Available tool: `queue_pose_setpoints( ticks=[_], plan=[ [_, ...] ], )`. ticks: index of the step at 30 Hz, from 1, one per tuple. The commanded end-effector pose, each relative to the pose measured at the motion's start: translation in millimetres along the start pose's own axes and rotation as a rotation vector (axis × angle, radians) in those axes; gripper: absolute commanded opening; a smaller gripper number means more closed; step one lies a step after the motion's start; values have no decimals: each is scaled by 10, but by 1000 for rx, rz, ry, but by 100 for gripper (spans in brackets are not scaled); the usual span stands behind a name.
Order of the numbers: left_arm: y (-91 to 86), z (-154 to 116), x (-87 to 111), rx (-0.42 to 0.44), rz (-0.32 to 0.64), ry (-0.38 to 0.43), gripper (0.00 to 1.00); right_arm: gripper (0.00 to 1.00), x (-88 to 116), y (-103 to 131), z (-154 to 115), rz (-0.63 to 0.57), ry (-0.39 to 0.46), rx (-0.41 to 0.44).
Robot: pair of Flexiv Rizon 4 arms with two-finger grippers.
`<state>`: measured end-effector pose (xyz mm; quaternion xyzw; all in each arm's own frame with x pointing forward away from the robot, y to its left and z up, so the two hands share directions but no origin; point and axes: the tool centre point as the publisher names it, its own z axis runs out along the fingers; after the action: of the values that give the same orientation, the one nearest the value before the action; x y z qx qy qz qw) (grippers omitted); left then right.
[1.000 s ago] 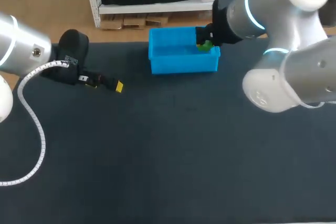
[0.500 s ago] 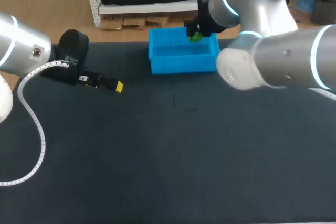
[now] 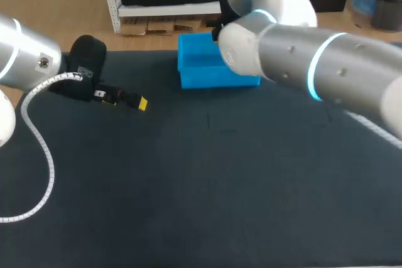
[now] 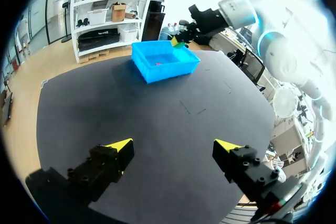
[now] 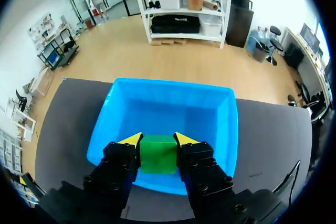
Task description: Use the left arm to pick the red cube and place it into the blue plastic box first, then use the right arm to grasp the green cube and put it into the same blue plastic box after the first action is fully finished.
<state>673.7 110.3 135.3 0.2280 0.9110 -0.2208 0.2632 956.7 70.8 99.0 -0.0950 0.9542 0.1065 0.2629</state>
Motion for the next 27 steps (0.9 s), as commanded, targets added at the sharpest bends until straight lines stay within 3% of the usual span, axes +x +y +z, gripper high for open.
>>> queue_pose_setpoints(
  ticks=[1, 10, 27],
  plan=[
    [15, -8, 15, 7, 2, -6, 100, 0, -204, 39, 308, -7, 204, 15],
    [15, -8, 15, 7, 2, -6, 100, 0, -125, -11, 493, -5, 297, 46],
    [15, -8, 15, 7, 2, -6, 100, 0, -34, -118, 565, 11, 474, 103]
  ],
)
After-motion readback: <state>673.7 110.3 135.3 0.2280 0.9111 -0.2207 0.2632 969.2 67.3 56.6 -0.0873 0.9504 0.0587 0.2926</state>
